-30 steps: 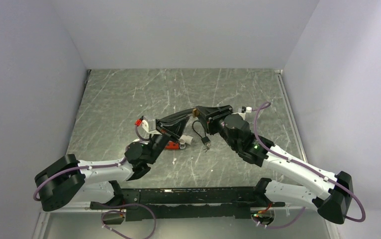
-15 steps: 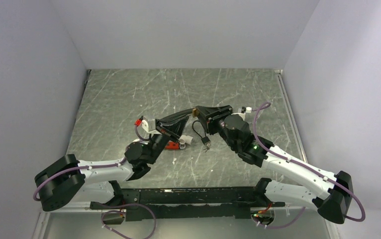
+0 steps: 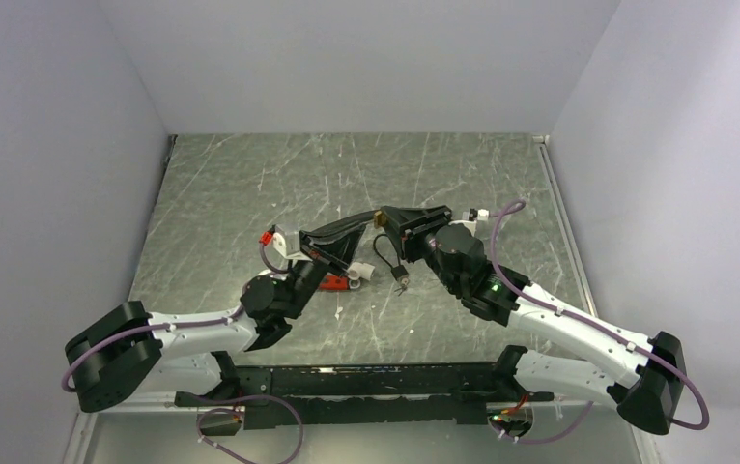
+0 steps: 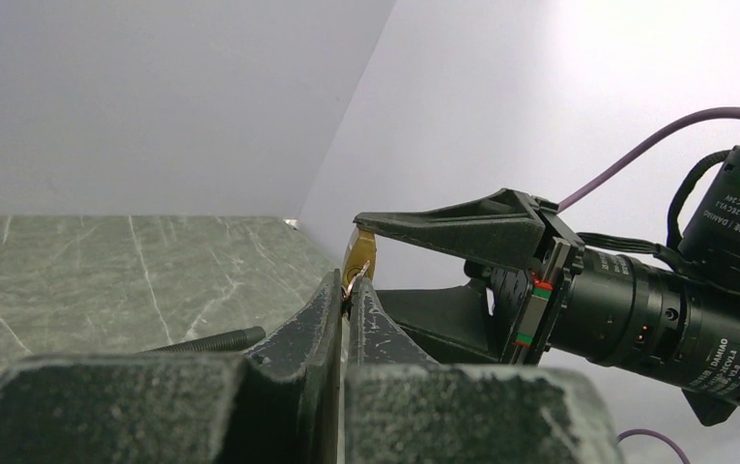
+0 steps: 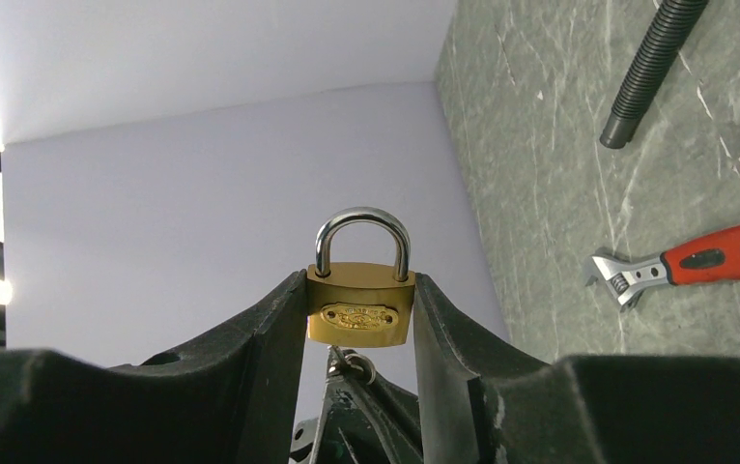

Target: Unlock with the key

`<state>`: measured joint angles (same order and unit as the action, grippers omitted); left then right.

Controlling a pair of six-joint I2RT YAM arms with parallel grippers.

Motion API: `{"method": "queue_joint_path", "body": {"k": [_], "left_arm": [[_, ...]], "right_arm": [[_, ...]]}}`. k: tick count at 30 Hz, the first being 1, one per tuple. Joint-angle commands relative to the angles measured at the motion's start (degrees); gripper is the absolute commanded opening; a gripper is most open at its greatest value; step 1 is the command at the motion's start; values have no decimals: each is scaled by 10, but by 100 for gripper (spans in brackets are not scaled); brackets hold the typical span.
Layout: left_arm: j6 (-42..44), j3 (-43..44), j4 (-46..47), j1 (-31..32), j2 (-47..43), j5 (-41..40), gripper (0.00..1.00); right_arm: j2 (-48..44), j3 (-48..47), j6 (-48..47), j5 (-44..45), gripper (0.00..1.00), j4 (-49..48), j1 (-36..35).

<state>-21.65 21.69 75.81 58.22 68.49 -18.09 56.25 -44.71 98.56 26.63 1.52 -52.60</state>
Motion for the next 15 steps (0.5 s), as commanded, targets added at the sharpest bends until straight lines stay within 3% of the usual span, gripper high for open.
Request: {"method": "queue_joint_path", "body": {"k": [1,15], "left_arm": [[17,5,26,3,-16,-9,0],[11,11,25,3,3,-10,0]], "right_arm": [[-16,-3,-2,17,0,-42,-3],[-14,-4,-3,19,0,-46,-3]]}}
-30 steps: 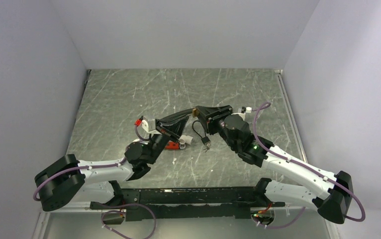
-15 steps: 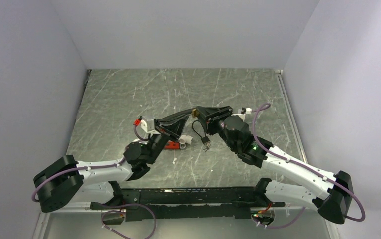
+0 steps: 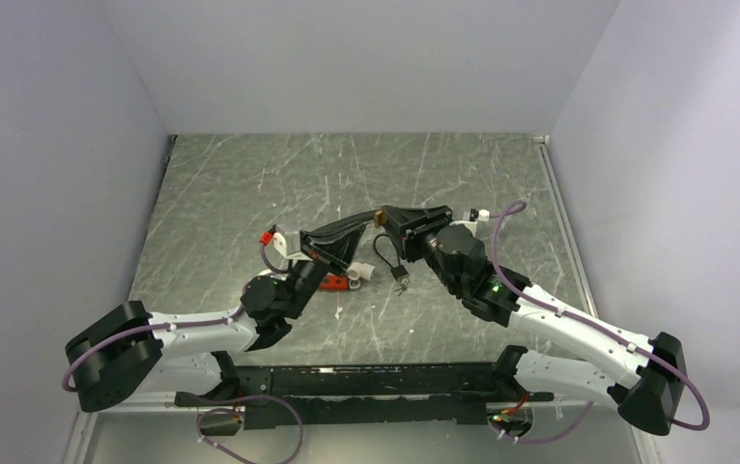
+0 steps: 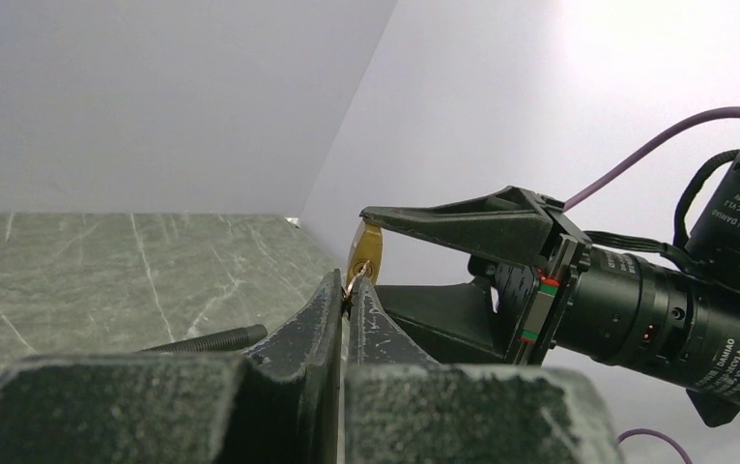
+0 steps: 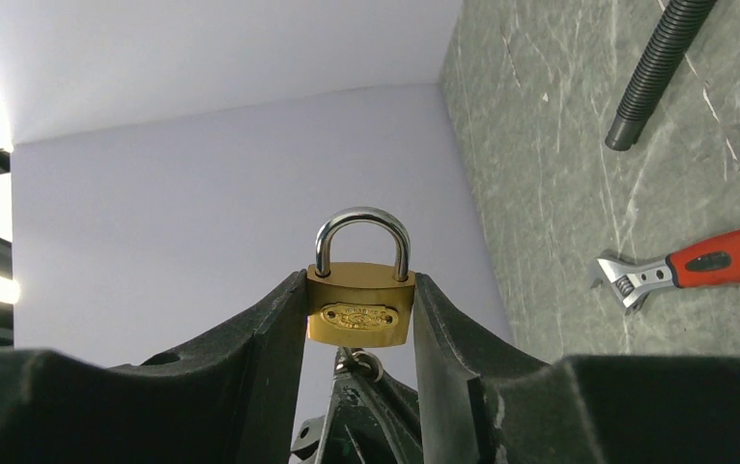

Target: Unlock with the key

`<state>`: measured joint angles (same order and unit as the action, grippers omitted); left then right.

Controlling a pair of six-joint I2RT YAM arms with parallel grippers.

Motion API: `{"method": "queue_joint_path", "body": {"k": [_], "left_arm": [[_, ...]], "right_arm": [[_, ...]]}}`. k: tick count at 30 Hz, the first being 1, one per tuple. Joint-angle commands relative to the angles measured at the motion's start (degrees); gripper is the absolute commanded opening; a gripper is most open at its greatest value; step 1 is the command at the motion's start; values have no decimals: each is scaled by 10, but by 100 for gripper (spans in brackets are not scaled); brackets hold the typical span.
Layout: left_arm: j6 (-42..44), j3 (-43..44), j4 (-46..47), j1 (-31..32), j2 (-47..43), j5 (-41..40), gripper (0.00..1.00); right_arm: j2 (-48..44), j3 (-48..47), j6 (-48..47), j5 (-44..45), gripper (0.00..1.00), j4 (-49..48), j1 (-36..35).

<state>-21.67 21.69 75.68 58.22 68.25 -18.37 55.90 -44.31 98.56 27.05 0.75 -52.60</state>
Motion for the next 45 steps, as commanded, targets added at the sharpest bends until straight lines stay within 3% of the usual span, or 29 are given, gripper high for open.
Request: {"method": "queue_joint_path", "body": {"k": [1,33,45], "left_arm": [[11,13,25,3,6,-8,0],[19,47,-1,3,30,-5,0],[35,58,7,3,56,-20,0]], "right_arm": [[-11,-8,-4,14,0,-38,-3],[41,-47,-69,-16,0,-34,-12],[46,-68,-87,75,0,-17,-76]]}}
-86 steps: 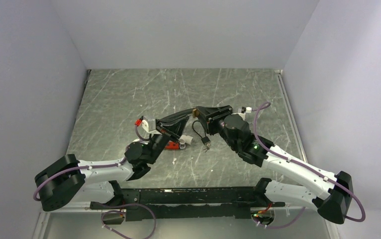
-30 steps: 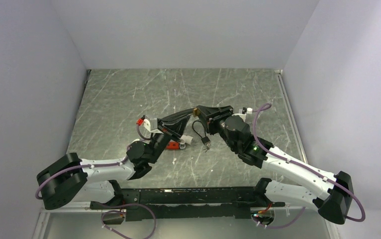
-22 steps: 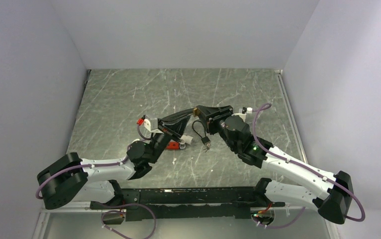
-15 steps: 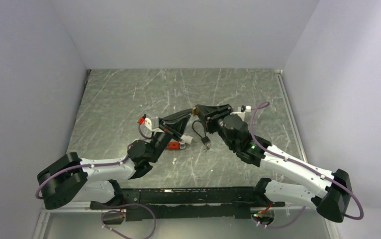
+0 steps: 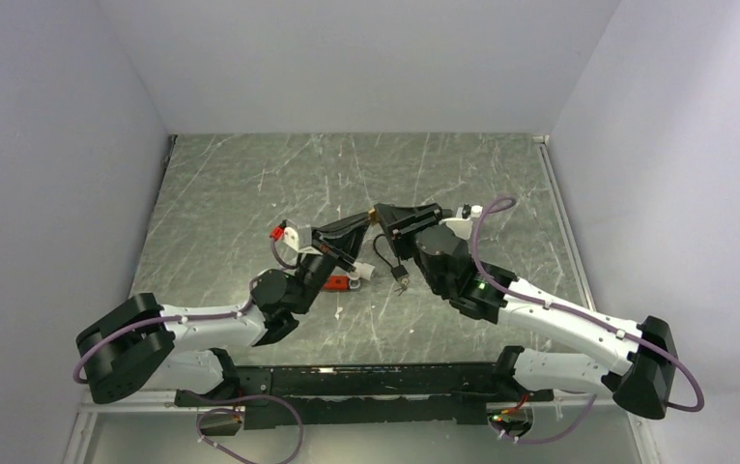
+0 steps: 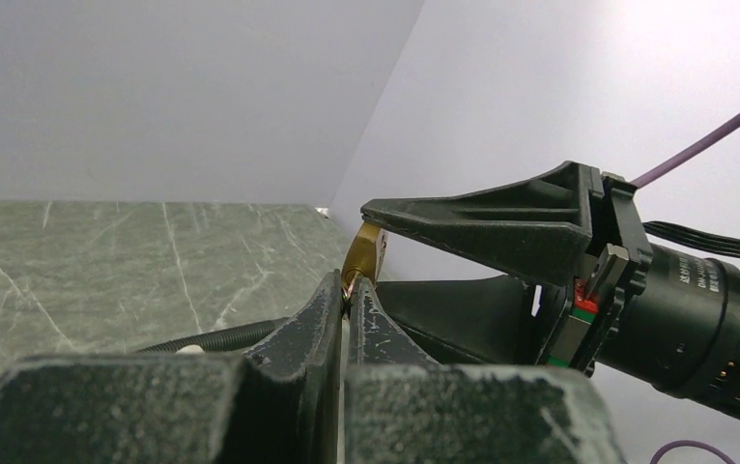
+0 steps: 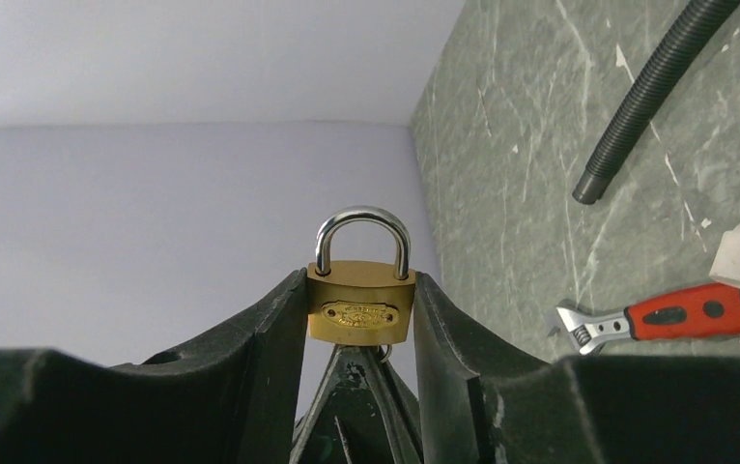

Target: Unlock with the key

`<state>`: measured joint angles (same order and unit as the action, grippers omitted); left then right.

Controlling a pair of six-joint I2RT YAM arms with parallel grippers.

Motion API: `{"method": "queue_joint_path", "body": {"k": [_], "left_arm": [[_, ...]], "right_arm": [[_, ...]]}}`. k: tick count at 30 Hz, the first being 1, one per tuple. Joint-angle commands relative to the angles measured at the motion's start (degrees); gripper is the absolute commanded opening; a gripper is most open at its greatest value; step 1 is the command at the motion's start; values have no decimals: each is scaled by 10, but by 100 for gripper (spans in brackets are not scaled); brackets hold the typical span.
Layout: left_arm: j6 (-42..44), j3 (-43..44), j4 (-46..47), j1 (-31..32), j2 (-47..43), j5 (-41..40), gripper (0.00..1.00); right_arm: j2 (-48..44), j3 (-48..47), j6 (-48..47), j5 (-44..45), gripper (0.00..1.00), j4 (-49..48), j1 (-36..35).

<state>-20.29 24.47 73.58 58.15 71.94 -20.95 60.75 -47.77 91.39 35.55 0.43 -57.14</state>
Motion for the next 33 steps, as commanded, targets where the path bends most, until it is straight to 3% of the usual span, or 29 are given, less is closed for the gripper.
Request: {"method": "queue_joint_path", "body": {"k": [1,6,9,13,15,22,28,33], "left_arm": [[32,33,31,4,24,11,0],[94,37,64,4,50,69,0],[114,44,33,3,43,78,0],[94,38,42,-4,35,97,0],[105,38,58,-4,37,127,0],[238,72,-144,-4,-27,203,0],[346,72,-249,0,-72,209,0],[449,96,-307,32,-49,179,0]], "right_arm": [[-1,-39,-18,-13,0,-12,-33],[9,-50,-21,-38,0,-7,-34],[13,-77,-37,-50,0,38,-35],[4,-51,-58,-88,0,-27,-35],[12,-61,-57,-102,0,-11,-35],[41,-183,-36,-89,0,212,-30],[46,-222,-36,-97,0,280,-17],[101,-287,-52,-137,0,346,-12]]}}
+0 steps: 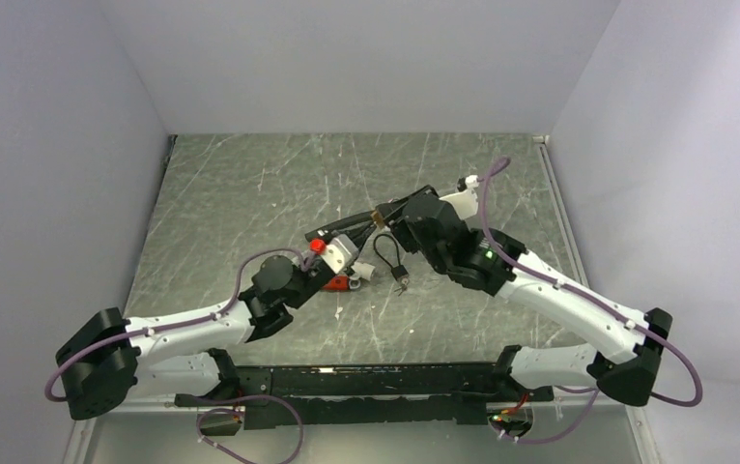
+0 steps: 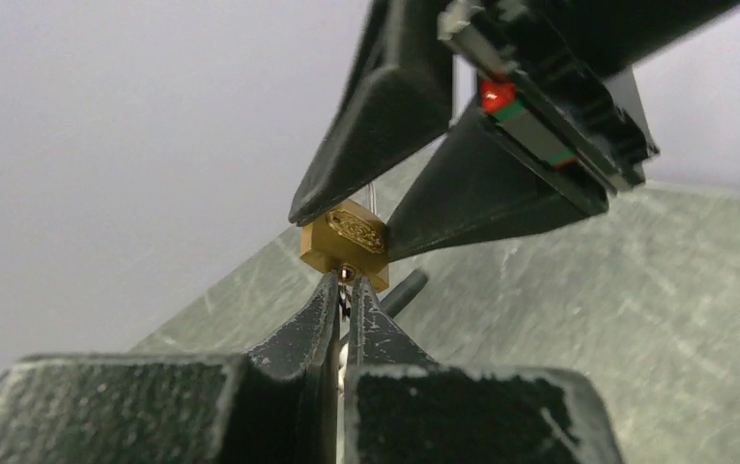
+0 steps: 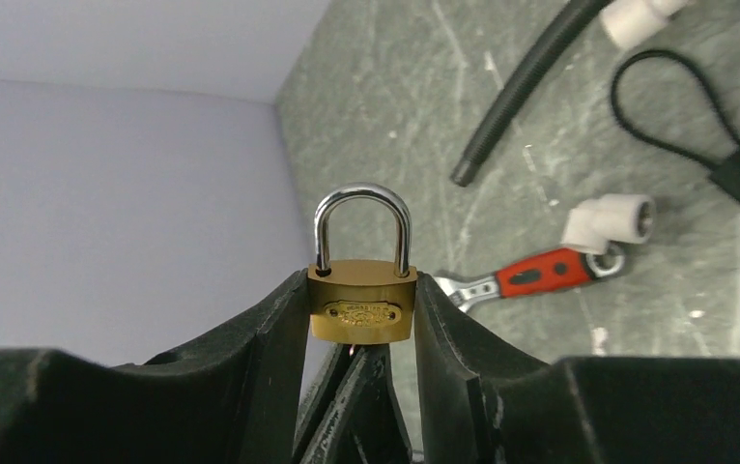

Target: Unlock with the key

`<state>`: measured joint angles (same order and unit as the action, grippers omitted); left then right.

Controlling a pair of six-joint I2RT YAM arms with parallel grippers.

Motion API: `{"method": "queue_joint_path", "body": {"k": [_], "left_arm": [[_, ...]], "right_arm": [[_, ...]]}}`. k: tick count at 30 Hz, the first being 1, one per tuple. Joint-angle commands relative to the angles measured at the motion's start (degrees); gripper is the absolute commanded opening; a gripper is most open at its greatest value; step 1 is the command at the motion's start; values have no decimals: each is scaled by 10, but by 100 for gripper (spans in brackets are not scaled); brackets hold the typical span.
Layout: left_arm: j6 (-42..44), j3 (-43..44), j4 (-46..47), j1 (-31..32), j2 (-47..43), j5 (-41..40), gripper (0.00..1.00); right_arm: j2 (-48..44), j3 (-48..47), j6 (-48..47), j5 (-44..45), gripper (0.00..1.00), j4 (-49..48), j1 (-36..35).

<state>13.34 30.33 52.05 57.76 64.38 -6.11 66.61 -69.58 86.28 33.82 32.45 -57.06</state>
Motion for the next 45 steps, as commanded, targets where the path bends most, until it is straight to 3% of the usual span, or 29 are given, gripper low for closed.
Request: {"method": "queue_joint_path", "body": {"k": [1,6,13,14,17,18,20,25,32,38,43,45], "left_arm": [[134,43,-99,47,34,16,0],[183,52,-108,81,57,-24,0],[186,39,-84,103,50,-67,3],[177,39,-92,103,41,-71,9],[141,32,-114,104,6,-73,58],[129,26,-115,104,-7,-70,69],[104,16,-123,104,-36,-66,82],[32,6,-194,104,-103,-71,83],[-113,-35,-247,103,-238,-113,76],[-272,-76,-237,97,-306,-203,70],[-358,-85,-254,65,-312,-138,74],[-387,-77,-277,22,-305,-101,74]], "right_arm": [[54,-80,-3,-125,0,36,-12],[69,-83,-7,-137,0,37,-6],[52,-66,-20,-133,0,26,7],[49,-62,-23,-130,0,24,9],[37,-48,-30,-118,0,18,13],[34,-43,-32,-117,0,14,15],[27,-35,-34,-115,0,9,17],[23,-26,-38,-105,0,21,21],[14,0,-38,-105,0,9,22],[14,18,-44,-124,0,-22,22],[23,20,-64,-150,0,-42,22],[24,20,-71,-152,0,-42,22]]}}
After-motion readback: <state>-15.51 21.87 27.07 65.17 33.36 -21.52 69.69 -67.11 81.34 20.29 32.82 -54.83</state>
